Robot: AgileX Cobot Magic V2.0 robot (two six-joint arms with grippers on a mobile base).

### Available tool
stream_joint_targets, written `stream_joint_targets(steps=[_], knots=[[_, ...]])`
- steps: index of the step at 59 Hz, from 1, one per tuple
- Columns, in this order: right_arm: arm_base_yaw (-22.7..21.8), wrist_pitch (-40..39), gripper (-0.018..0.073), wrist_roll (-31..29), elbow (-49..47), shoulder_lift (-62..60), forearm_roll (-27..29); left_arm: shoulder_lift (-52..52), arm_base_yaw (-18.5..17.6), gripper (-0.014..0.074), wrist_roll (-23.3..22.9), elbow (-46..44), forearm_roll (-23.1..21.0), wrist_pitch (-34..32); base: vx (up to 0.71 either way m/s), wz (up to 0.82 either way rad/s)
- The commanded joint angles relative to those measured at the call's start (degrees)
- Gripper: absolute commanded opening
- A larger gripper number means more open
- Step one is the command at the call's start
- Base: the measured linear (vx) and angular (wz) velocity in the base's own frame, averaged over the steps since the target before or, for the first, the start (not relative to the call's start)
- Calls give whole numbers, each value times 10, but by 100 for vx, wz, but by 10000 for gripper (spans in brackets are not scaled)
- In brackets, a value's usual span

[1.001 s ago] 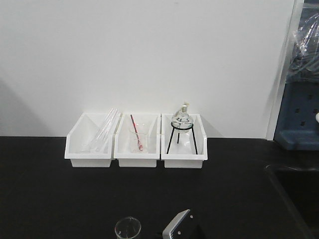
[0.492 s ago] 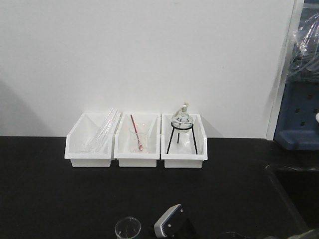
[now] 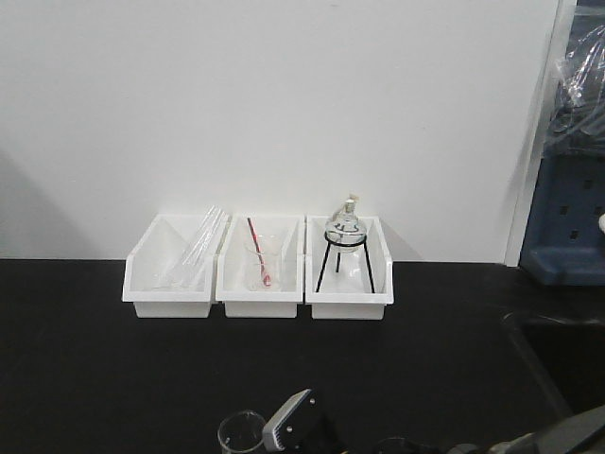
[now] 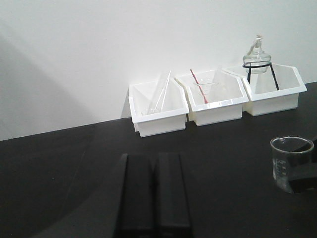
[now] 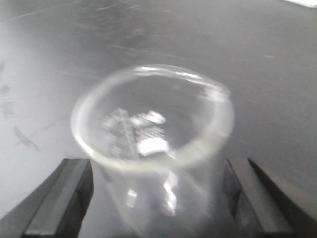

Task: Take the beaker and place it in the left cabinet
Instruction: 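Move the right gripper down over the clear glass beaker, then close the right gripper around the beaker's side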

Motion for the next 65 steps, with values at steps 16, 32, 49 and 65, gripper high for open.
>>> stream_joint_targets(steps=[16,32,49,65], knots=[[20,-26,595,0,-83,13,15,-11,0,1,-2,9,-2,-43,0,0],[22,-27,554,0,-101,17,20,-11,0,1,-2,9,-2,-43,0,0],[22,-18,279,45,-101,6,16,-11,0,1,-2,9,-2,-43,0,0],[22,35,-14,47,-101,-76,-31,-11,0,1,-2,9,-2,-43,0,0]])
